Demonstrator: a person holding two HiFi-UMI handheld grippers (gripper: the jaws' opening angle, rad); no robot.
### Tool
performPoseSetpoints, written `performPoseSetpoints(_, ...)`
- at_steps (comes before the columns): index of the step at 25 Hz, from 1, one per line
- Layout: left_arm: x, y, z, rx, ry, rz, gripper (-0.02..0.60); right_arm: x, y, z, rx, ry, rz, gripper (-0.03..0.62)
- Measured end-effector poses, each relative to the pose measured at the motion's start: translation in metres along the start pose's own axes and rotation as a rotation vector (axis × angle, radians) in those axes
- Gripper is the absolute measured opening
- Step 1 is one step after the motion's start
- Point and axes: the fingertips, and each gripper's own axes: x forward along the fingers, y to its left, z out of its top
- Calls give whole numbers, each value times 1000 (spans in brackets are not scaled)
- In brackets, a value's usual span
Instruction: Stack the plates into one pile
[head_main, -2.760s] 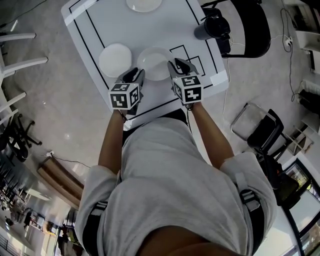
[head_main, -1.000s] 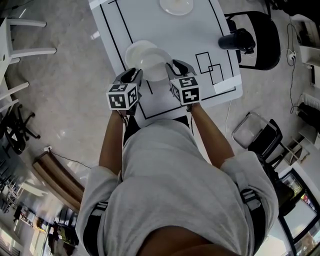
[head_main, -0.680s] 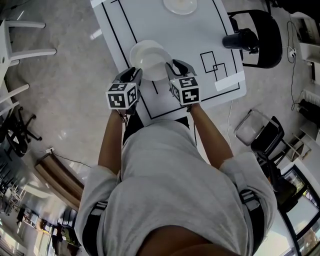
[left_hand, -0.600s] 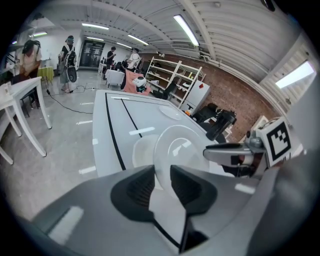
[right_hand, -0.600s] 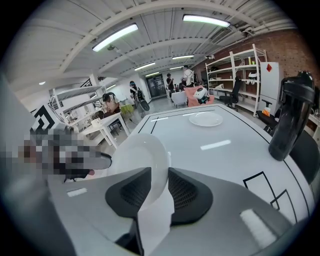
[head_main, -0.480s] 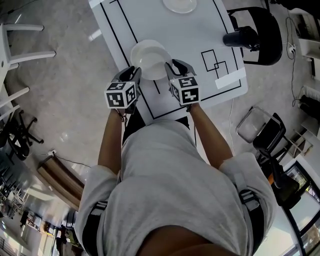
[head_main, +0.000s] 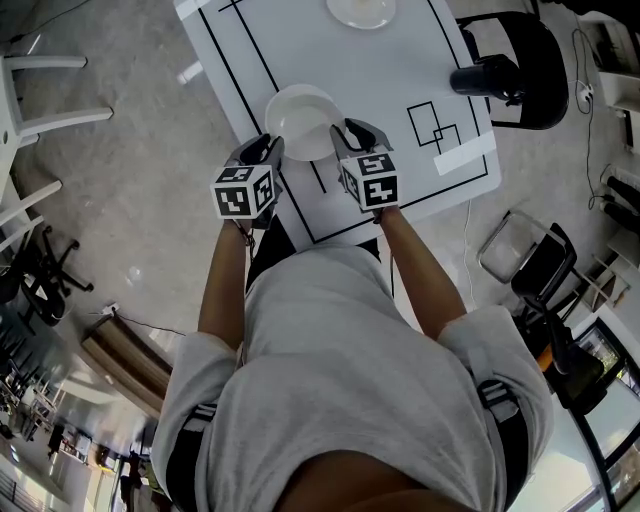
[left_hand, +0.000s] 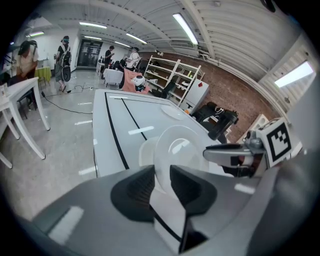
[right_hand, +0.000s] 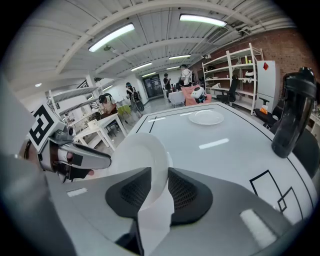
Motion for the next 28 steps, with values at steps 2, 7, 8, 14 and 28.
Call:
performPoseSetpoints(2, 2, 2, 1, -1, 2, 1, 84, 4, -1, 1, 2, 2, 0, 109)
performPoseSetpoints(7, 4, 7, 5, 1, 5, 3, 84, 12, -1, 4, 5, 7, 6, 115)
performPoseSetpoints(8, 5, 9, 5, 0, 5, 3, 84, 14, -1, 4, 6, 9, 8, 115)
performPoseSetpoints(14, 8, 15, 10, 1, 12, -2, 86, 22, -1, 9, 11, 12, 7, 115)
performPoseSetpoints(28, 19, 23, 8, -5, 34, -4, 89, 39, -5, 2, 5, 53, 4, 117)
